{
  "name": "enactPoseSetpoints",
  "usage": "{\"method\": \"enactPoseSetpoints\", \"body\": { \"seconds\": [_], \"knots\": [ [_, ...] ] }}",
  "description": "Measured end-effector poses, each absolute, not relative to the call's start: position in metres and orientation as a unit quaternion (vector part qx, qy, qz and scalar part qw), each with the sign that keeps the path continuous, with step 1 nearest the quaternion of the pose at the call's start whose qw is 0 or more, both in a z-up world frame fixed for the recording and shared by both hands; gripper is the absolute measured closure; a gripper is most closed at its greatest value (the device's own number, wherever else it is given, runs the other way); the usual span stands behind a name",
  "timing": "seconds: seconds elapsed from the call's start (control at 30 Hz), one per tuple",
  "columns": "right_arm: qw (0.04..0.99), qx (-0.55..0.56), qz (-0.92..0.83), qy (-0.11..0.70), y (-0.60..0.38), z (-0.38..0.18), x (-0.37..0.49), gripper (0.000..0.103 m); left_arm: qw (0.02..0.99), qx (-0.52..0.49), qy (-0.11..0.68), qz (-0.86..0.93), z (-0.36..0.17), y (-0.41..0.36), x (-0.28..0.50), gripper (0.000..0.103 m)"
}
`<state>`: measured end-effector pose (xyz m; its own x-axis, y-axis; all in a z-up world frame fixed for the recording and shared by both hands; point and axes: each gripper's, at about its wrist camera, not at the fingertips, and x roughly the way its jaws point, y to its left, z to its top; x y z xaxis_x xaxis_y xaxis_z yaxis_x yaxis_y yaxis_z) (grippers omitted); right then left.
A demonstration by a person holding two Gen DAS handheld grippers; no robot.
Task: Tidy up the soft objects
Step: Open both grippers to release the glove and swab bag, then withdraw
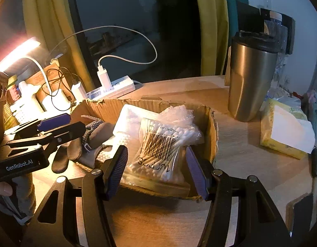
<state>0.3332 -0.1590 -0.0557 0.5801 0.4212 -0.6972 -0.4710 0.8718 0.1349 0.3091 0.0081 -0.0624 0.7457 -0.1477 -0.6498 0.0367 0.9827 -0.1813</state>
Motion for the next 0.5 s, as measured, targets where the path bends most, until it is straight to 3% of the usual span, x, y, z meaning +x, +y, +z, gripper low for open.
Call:
{"method": "enactPoseSetpoints", "body": {
  "seconds": [0.5],
  "knots": [
    [0.896,-0.04,0.253,0.363,-0.159,-0.035,0.303,0.041,0.941,-0.081,0.326,-0.047,-0.04,0.012,0.271,0.039]
  ]
}}
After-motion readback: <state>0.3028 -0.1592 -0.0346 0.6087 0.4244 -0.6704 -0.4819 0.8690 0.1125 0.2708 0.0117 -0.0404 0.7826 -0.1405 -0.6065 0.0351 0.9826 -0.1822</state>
